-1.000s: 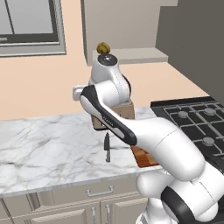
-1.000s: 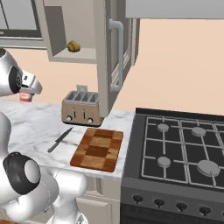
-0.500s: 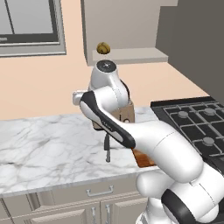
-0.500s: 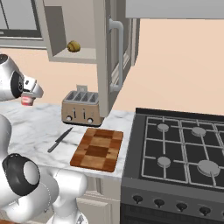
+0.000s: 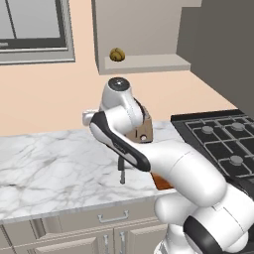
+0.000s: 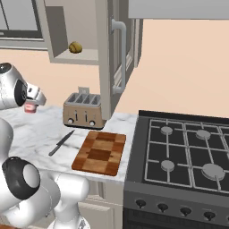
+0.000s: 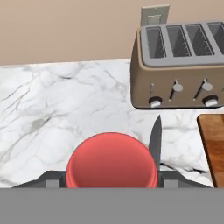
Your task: Pick the bread, place it on the cutting board, pick the jam, place it on the counter, and close the cabinet.
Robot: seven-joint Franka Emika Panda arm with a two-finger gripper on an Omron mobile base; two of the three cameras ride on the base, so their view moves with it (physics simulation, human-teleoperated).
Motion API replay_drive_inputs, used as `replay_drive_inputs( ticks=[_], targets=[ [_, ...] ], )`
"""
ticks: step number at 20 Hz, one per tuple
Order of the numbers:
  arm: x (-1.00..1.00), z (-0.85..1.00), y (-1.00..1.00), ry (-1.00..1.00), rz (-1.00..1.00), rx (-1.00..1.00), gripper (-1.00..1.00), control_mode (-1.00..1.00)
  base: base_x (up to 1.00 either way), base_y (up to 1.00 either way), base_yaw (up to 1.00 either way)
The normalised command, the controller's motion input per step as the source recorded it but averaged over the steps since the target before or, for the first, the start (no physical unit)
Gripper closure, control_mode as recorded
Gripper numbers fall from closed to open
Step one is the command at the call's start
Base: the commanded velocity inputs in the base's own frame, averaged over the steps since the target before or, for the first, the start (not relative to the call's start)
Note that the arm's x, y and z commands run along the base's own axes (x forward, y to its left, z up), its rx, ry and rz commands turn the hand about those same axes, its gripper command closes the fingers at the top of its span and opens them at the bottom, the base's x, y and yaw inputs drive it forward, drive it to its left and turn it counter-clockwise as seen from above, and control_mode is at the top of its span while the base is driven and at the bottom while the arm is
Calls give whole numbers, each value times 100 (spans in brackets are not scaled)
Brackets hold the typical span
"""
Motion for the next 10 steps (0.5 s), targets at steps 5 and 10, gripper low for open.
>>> replay_drive_inputs(
  ticks=[5, 10],
  targets=[
    [9, -29, 3, 0, 0, -1, 100, -100, 0, 0, 0],
    [8, -30, 4, 0, 0, -1, 100, -100, 0, 0, 0]
  ],
)
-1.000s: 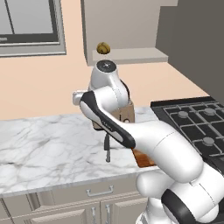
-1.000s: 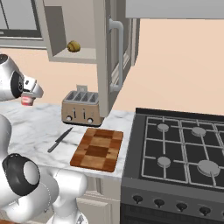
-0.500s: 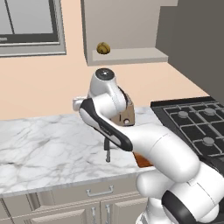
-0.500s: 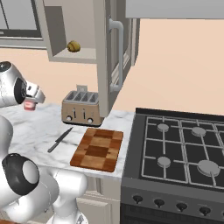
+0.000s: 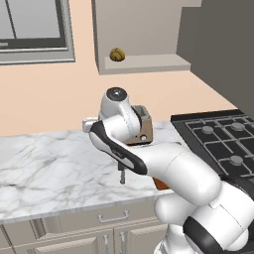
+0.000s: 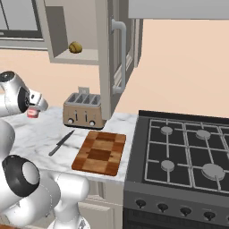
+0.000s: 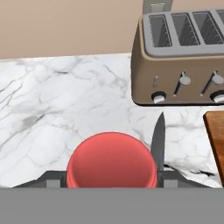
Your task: Pick the bread, place it on the cutting board, pick the jam, place it on the counter, and close the cabinet.
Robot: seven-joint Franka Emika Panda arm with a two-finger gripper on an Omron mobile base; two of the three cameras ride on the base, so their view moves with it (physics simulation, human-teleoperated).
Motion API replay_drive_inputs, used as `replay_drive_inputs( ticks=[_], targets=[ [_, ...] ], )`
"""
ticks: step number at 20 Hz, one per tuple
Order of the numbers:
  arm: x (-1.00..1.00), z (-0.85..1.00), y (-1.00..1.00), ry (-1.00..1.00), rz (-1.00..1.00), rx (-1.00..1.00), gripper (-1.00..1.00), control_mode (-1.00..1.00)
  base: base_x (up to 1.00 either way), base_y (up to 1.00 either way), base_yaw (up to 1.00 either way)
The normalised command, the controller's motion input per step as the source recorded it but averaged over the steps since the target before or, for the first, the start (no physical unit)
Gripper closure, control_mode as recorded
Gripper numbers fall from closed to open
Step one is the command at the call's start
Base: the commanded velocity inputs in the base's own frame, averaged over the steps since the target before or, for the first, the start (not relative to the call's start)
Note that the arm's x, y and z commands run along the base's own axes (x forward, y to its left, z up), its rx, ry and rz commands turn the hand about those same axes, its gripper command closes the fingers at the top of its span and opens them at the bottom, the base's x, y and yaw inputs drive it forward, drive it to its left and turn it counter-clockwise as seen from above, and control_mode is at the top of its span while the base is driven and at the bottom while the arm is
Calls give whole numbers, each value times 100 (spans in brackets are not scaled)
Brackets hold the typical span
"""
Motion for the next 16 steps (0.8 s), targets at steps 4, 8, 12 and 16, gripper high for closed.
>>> replay_drive_inputs(
  ticks=[4, 8, 12, 16],
  targets=[
    [7, -27, 2, 0, 0, 0, 100, -100, 0, 0, 0],
    [9, -24, 1, 0, 0, 0, 100, -100, 0, 0, 0],
    [7, -22, 1, 0, 0, 0, 100, -100, 0, 0, 0],
    [7, -20, 0, 0, 0, 0, 100, -100, 0, 0, 0]
  ],
)
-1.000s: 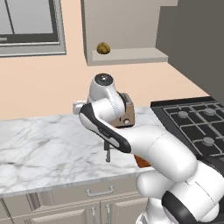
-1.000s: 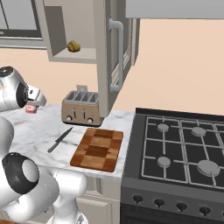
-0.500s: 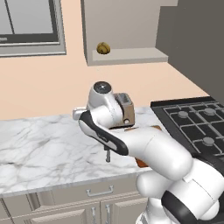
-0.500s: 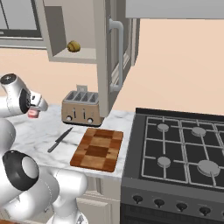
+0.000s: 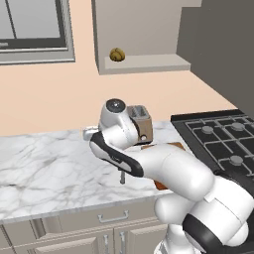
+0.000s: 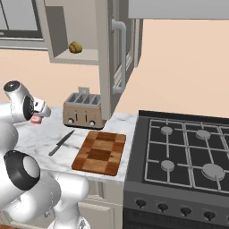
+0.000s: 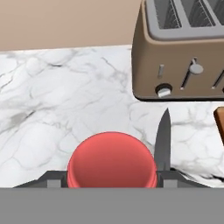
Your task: Pick the bread, place it on the cutting board, pick the jam, place it on the counter, and close the cabinet.
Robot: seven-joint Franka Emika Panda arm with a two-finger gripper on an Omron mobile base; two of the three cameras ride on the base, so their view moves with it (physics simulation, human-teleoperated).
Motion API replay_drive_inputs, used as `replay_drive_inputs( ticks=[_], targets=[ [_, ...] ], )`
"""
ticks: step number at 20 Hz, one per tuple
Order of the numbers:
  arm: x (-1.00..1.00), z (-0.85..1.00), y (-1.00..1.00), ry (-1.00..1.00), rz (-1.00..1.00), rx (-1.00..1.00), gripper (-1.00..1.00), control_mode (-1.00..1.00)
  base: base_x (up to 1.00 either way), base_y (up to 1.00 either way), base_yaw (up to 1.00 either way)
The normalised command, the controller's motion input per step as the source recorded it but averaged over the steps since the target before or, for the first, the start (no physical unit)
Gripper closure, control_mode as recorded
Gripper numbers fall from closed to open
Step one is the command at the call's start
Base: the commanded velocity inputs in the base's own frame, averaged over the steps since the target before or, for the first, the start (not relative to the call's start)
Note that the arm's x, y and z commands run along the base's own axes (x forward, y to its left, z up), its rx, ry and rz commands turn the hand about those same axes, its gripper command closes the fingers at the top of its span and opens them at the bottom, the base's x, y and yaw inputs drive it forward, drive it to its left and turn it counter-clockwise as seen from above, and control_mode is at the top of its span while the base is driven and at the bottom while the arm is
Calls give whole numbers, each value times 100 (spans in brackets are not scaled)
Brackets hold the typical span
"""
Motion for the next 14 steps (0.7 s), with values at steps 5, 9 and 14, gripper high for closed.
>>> replay_drive_inputs(
  ticks=[5, 9, 14],
  targets=[
    [6, -20, 1, 0, 0, 0, 100, -100, 0, 0, 0],
    [11, -20, 0, 0, 0, 0, 100, -100, 0, 0, 0],
    [8, -21, 0, 0, 0, 0, 100, -100, 0, 0, 0]
  ],
)
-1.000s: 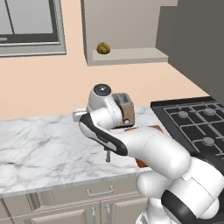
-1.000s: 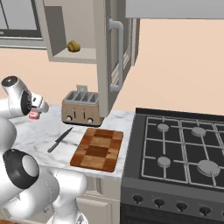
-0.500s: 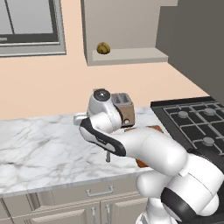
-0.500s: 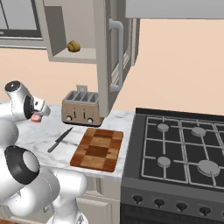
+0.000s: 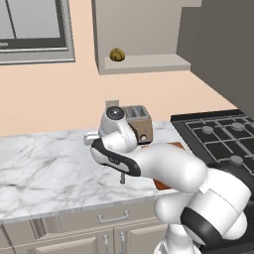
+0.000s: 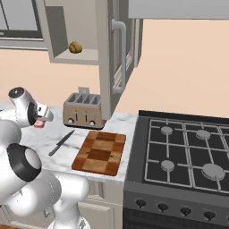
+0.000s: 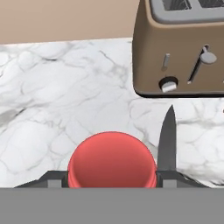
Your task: Pick the bread, place it on the cutting board, pick the jam, place it on the counter, and close the cabinet.
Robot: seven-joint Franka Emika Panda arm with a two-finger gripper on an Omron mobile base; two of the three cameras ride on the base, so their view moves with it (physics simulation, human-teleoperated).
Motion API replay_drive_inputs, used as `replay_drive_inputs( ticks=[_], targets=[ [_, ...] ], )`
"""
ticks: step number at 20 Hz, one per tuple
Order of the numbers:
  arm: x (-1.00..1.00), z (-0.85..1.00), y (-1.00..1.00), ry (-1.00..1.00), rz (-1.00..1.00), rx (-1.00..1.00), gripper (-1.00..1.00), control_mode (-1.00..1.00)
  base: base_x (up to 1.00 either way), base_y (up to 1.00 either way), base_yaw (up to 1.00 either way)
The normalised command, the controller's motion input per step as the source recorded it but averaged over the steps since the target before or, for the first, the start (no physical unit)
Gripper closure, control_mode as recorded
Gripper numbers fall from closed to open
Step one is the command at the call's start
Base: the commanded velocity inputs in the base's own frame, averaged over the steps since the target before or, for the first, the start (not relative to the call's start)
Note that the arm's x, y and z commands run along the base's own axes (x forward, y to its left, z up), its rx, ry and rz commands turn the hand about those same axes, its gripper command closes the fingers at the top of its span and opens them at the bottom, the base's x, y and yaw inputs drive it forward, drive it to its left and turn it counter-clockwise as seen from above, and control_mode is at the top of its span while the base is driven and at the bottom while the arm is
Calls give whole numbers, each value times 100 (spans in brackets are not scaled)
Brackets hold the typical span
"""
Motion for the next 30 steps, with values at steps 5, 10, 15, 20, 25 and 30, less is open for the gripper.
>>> replay_drive_inputs(
  ticks=[5, 10, 15, 20, 25, 30],
  targets=[
    [7, -23, 0, 0, 0, -1, 100, -100, 0, 0, 0],
    [5, -22, 0, -1, 0, -1, 100, -100, 0, 0, 0],
    [3, -16, 0, -2, 0, 0, 100, -100, 0, 0, 0],
    [5, -15, 0, -1, 0, 0, 100, -100, 0, 0, 0],
    [5, -18, 0, 0, 0, -1, 100, -100, 0, 0, 0],
    [3, -16, 0, 0, 0, 0, 100, -100, 0, 0, 0]
  ],
)
